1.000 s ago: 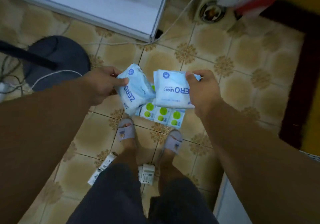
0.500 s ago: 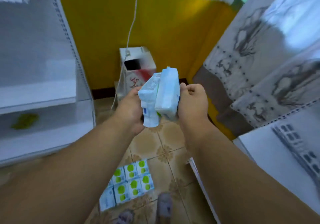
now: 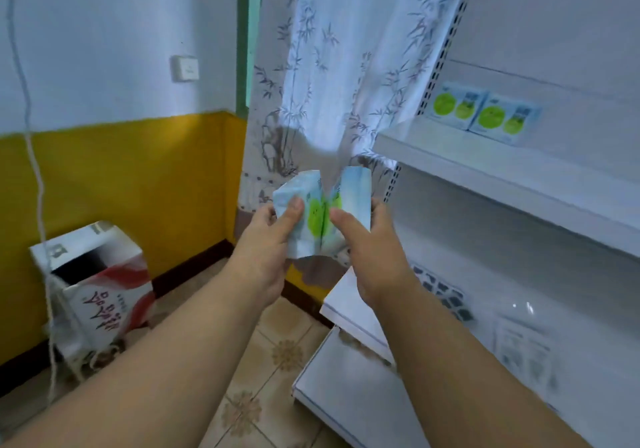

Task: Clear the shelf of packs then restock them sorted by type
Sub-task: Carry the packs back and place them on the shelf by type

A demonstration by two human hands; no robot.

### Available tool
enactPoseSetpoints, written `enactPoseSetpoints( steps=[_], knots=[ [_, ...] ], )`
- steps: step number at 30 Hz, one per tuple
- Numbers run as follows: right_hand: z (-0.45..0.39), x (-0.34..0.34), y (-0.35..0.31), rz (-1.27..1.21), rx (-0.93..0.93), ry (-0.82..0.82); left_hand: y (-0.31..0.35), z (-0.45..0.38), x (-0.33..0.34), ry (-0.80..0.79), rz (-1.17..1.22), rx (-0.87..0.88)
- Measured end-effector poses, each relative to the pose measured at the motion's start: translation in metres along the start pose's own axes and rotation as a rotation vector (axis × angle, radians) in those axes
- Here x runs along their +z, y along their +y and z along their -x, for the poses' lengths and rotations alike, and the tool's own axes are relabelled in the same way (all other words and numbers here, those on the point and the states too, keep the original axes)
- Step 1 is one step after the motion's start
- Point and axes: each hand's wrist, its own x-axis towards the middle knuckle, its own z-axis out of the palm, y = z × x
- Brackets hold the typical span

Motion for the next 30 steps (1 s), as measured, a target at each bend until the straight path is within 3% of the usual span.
enactPoseSetpoints(
  steps=[5, 12, 19, 26, 30],
  knots=[
    [-0.03, -0.063, -0.033, -0.352, -0.03, 0.072, -0.005, -0.032, 0.057, 0.092, 0.211, 0.014],
    [-0.07, -0.102, -0.065, -0.322, -0.193, 0.172, 0.015, -0.067, 0.092, 0.135, 0.268, 0.093],
    [-0.075, -0.128, -0.091, -0.277, -0.188, 0.25, 0.035, -0.11, 0.12, -0.033, -0.088, 0.169],
    [-0.078, -0.24, -0.124, -0.225, -0.148, 0.538, 0.02, -0.141, 0.225, -0.405, -0.37, 0.133],
    [-0.092, -0.313, -0.135, -0.001, -0.121, 0.706, -0.007, -0.161, 0.3, -0.43, -0.557, 0.21]
  ],
)
